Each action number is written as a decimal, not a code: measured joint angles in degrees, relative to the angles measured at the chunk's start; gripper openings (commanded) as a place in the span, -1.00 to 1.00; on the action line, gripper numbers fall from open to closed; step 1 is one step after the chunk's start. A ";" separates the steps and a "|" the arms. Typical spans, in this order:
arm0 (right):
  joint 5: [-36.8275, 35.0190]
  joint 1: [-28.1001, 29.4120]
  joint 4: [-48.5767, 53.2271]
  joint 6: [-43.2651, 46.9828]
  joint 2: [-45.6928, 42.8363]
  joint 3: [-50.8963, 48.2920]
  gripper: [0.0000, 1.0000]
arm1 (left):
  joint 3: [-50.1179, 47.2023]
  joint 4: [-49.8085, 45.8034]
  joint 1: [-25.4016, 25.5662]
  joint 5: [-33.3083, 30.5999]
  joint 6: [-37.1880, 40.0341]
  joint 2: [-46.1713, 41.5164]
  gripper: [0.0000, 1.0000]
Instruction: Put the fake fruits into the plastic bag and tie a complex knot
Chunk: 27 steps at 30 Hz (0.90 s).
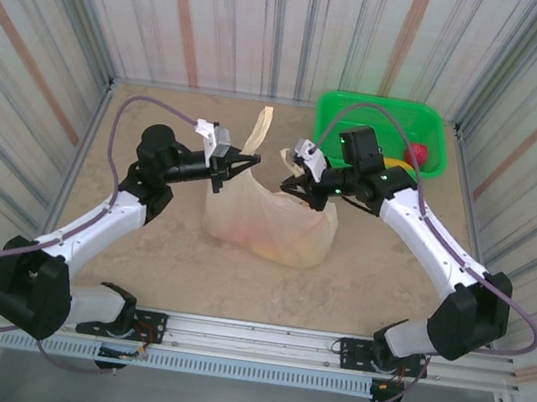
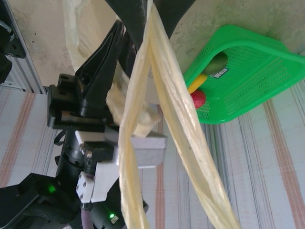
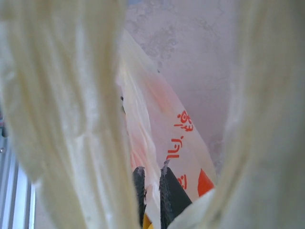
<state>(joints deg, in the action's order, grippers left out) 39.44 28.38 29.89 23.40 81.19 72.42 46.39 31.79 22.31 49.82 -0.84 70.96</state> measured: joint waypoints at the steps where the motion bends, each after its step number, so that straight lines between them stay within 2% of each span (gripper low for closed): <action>1: 1.05 -1.11 -1.44 -0.76 -1.29 -1.38 -0.65 | 0.00 -0.20 0.00 -0.22 0.04 0.00 -1.00; 6: 6.62 -7.72 -11.21 -7.04 -8.81 -9.14 -0.47 | 0.00 -0.31 0.00 -0.83 0.20 0.00 -1.00; 16: 13.16 -11.65 -29.24 -18.78 -15.10 -19.91 -0.33 | 0.00 -0.24 -0.07 -1.03 0.17 0.00 -1.00; 23: 13.03 -12.55 -33.73 -21.27 -16.70 -22.23 -0.31 | 0.00 -0.24 -0.07 -1.05 0.17 0.00 -1.00; 27: 12.90 -12.66 -35.41 -21.64 -17.79 -23.82 -0.23 | 0.00 -0.24 -0.07 -1.05 0.17 0.00 -1.00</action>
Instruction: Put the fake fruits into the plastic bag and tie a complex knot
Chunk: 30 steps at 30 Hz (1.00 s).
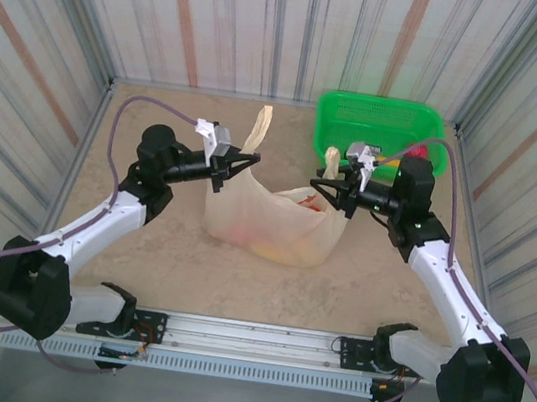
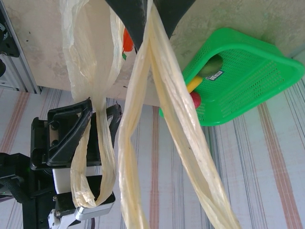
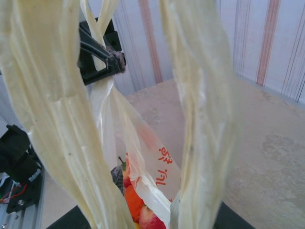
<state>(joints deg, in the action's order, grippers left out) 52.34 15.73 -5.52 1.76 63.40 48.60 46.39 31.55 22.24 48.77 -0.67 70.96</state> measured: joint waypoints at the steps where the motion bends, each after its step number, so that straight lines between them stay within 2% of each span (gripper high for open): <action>1: 0.00 0.00 -0.37 -0.11 -0.13 -0.31 -0.21 | 0.00 0.00 0.00 0.02 0.00 0.00 -1.00; 6: -0.02 -0.02 -2.01 -1.20 -1.27 -1.88 -0.19 | 0.00 0.00 0.00 0.02 0.00 0.00 -1.00; 9: 0.02 -0.46 -3.69 -2.49 -1.97 -3.13 -0.26 | 0.00 0.00 0.00 0.02 0.00 0.00 -1.00; 10: 0.04 -0.68 -4.20 -2.93 -2.01 -3.39 -0.34 | 0.00 0.00 0.00 0.02 0.00 0.00 -1.00; 13: 0.17 -1.27 -6.03 -4.76 -1.99 -3.91 -0.92 | 0.00 0.00 0.00 0.02 0.00 0.00 -1.00; 14: 0.24 -1.44 -6.40 -4.98 -1.92 -3.91 -1.00 | 0.00 0.00 0.00 0.02 0.00 0.00 -1.00; 19: -0.87 -0.28 -2.10 -3.34 -1.11 -1.44 -1.00 | 0.44 -1.86 0.42 -0.50 0.70 0.00 -1.00; 26: -12.81 10.21 12.85 12.22 1.05 11.21 -1.00 | 12.87 -22.53 6.88 -3.41 3.72 1.25 -1.00; 30: -20.06 14.56 16.81 19.04 2.10 13.20 -1.00 | 19.45 -32.00 7.41 -3.10 3.28 3.21 -1.00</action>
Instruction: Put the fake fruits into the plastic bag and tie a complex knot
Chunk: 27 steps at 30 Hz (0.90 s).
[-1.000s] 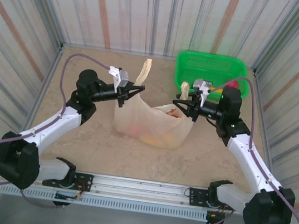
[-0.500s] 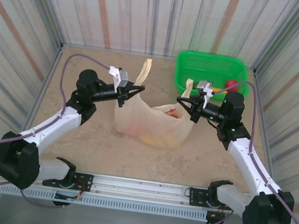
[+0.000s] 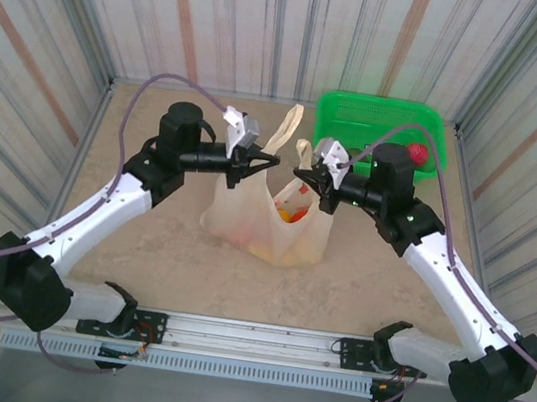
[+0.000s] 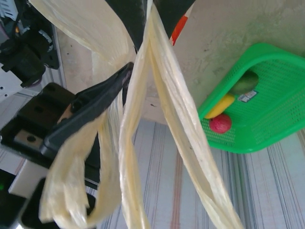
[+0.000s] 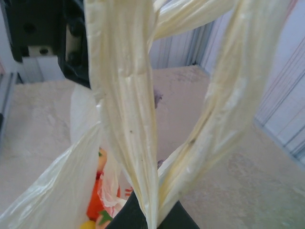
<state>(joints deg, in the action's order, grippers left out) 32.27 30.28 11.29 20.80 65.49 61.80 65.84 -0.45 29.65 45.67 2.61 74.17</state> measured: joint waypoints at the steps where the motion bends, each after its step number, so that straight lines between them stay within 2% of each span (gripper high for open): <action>1: -1.84 0.85 0.87 1.42 0.55 0.31 -1.00 | 0.96 -2.12 -0.04 0.28 -0.04 0.52 -1.00; 6: -8.17 3.85 2.97 6.34 2.38 0.46 -1.00 | 1.55 -8.81 0.00 0.28 -0.24 1.70 -1.00; 12: -12.72 5.44 3.50 9.84 2.89 1.03 -1.00 | 1.97 -11.58 0.00 1.60 -2.03 4.13 -1.00; 20: -20.13 8.85 7.13 14.51 8.02 7.15 -1.00 | 2.43 -11.19 0.00 4.83 -4.59 5.27 -1.00; 27: -22.10 9.46 8.76 15.78 11.32 9.73 -1.00 | 2.01 -9.53 0.00 5.64 -5.03 4.28 -0.90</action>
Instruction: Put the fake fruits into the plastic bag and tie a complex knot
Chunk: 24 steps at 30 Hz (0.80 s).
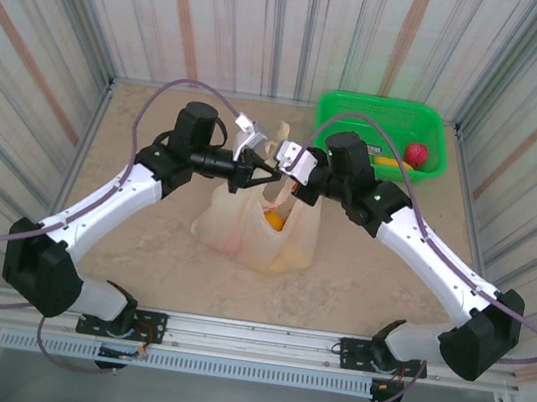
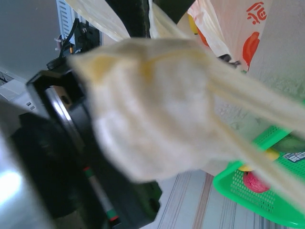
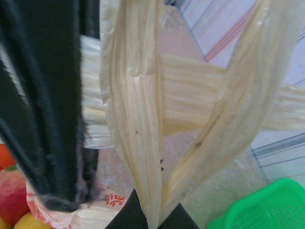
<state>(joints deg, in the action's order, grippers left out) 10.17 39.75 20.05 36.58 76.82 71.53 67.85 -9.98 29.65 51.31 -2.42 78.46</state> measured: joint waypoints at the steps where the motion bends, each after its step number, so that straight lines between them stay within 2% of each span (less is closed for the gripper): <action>1: -0.17 0.20 0.09 0.11 0.35 0.00 -1.00 | -0.04 0.15 0.00 0.02 0.00 -0.09 -0.89; 13: -2.62 2.95 1.73 0.57 1.70 0.00 -1.00 | -0.63 1.68 -0.04 -1.18 -0.50 -0.13 -0.65; 20: -3.15 3.10 1.90 0.59 1.70 0.00 -1.00 | -0.85 2.10 -0.04 -1.88 -0.66 -0.13 -0.59; 24: -3.48 3.28 1.88 0.61 1.68 0.00 -1.00 | -0.85 2.08 -0.04 -2.47 -0.70 -0.13 -0.43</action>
<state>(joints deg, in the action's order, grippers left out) 6.70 43.03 21.93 37.19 78.50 71.53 67.00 -7.90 29.61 48.84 -3.11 78.32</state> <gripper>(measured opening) 0.045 0.251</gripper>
